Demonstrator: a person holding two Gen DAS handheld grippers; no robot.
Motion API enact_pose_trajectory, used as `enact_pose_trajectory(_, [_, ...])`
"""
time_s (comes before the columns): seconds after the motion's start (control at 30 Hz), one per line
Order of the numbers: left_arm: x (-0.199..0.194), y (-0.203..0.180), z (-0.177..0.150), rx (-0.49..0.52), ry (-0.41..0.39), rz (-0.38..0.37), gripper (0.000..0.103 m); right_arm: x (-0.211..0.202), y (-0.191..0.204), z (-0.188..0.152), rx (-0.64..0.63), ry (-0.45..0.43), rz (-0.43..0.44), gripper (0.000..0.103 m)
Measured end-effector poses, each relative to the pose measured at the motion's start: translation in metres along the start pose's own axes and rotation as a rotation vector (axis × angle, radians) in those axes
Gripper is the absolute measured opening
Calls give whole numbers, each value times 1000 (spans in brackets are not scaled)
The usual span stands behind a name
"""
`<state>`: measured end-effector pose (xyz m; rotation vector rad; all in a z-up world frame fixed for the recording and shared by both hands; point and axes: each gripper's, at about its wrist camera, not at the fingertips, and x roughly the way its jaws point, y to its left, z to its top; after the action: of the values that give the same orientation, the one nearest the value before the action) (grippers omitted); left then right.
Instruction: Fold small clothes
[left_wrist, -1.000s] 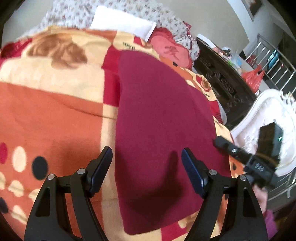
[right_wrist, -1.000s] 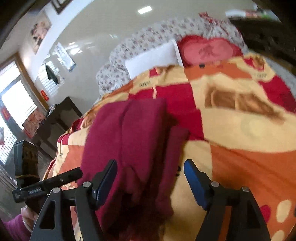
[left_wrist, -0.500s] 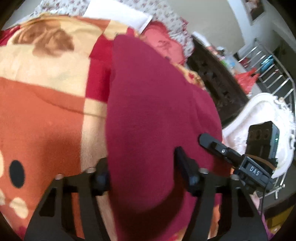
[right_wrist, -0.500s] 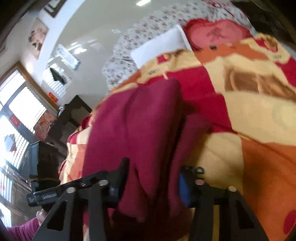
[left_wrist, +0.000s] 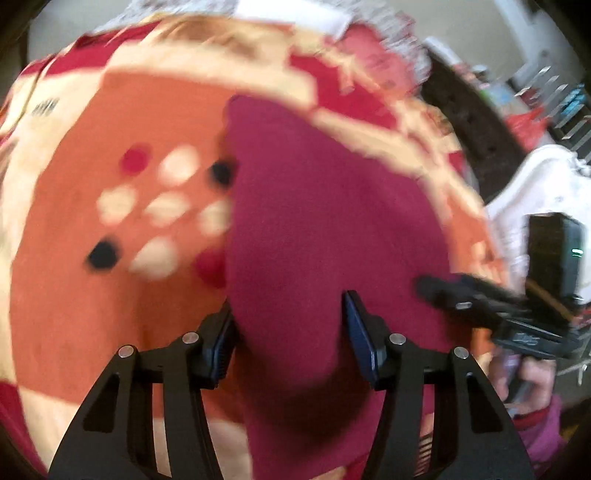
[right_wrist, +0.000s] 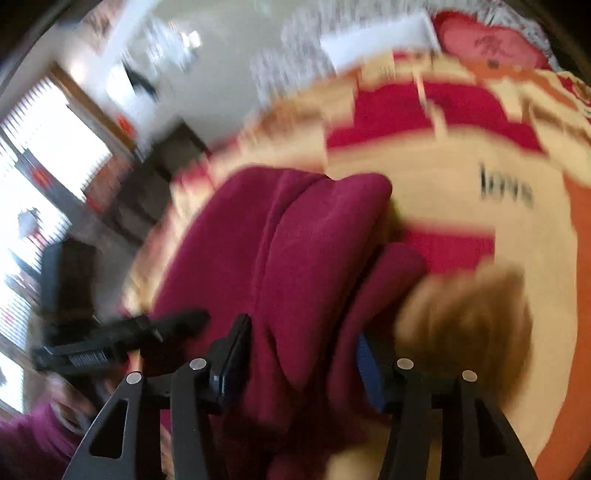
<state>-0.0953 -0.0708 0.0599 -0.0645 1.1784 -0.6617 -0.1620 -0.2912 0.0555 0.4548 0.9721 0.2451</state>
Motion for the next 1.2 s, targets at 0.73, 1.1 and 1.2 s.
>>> enact_pose_trajectory(0.73, [16, -20, 33, 66, -138, 204, 60, -3, 32, 8, -203, -61, -124, 22])
enact_pose_trajectory(1.1, [-5, -28, 12, 95, -218, 249, 60, -15, 51, -43, -256, -73, -206, 26])
enact_pose_trajectory(1.2, [-13, -25, 4, 82, -235, 254, 60, -30, 58, -40, -237, -100, -198, 26])
